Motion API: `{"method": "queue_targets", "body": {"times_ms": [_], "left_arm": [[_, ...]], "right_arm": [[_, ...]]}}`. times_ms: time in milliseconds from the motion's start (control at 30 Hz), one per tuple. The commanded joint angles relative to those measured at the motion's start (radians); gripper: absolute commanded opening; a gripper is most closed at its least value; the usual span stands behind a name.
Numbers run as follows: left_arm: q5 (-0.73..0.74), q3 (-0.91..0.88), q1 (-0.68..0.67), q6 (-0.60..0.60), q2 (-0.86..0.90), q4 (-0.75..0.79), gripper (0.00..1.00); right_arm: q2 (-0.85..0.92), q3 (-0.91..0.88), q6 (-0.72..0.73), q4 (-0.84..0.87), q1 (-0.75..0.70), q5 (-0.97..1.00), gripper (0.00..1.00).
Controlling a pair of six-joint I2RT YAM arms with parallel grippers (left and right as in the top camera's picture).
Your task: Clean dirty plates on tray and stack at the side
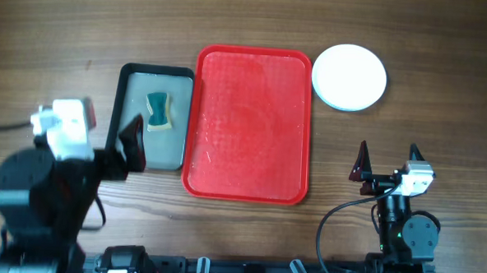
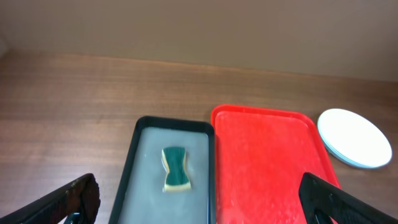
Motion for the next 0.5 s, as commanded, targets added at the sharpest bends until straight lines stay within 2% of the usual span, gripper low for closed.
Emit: {"method": "queue_targets", "body": {"times_ms": [0,233,467], "left_arm": [[-0.006,0.004,-0.008,0.005,-0.084,-0.075,1.0],[-0.026,0.004,-0.103,0.016,-0.237,-0.276,1.0],[-0.025,0.004,-0.122,0.016,-0.391,-0.283,1.0]], "right_arm": [[-0.011,-0.002,0.014,0.002,-0.004,0.014,1.0],[-0.011,-0.002,0.013,0.002,-0.004,0.014,1.0],[-0.011,-0.002,0.013,0.002,-0.004,0.014,1.0]]}}
